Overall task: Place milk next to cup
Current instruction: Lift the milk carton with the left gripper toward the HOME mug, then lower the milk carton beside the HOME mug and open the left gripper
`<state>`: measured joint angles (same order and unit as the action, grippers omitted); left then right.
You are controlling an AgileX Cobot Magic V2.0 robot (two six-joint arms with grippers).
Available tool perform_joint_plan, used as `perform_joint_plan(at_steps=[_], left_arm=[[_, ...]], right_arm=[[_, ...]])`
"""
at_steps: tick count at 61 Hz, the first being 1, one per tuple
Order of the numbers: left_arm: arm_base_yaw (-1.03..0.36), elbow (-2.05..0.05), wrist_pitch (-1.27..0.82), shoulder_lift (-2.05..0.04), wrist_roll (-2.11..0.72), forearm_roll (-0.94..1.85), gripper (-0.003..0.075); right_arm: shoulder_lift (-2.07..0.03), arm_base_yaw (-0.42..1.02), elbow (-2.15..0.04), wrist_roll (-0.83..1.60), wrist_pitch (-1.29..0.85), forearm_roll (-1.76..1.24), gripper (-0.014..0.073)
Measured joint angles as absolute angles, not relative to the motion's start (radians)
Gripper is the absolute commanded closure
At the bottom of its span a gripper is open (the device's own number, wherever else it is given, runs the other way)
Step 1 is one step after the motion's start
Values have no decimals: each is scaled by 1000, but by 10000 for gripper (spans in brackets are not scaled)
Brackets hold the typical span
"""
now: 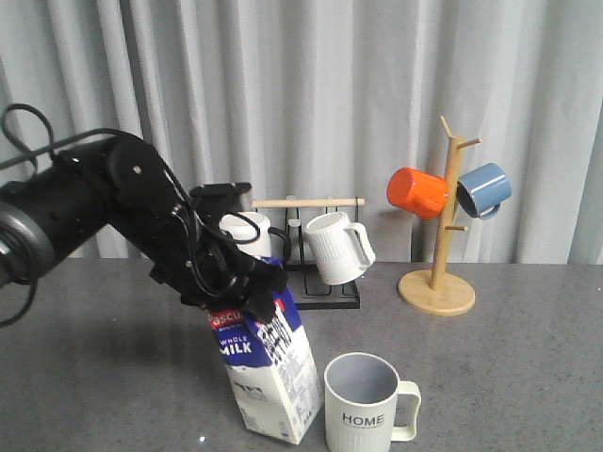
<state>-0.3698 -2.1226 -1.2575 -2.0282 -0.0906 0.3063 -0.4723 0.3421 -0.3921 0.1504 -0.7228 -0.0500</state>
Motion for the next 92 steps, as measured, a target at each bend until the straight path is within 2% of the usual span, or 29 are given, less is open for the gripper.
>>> perform_joint_plan(at_steps=[23,33,38,57,71,79,92], left_arm=[[-380,-2123,-1259,-2045,-89,303,609],[-380,-2123,-1259,-2045,-90,303,579],[-380,-2123,-1259,-2045,-90,303,547],[-380,-2123,-1259,-2045,-91,304,332],[-380,-2123,-1259,-2045,-91,308,211],[-380,-2123,-1259,-2045,-89,309,183],[-380,-2123,-1259,-2045,-89,312,179]], right_arm=[[-472,342,-392,150,-722,-52,601],[-472,342,-392,150,-722,-52,601],[-472,342,-392,150,-722,-52,601],[-472,342,-392,150,-722,-52,601],[-472,342,-392,150,-722,-52,601],[-472,342,-392,150,-722,-52,601],[-472,342,-392,150,-722,-52,601]])
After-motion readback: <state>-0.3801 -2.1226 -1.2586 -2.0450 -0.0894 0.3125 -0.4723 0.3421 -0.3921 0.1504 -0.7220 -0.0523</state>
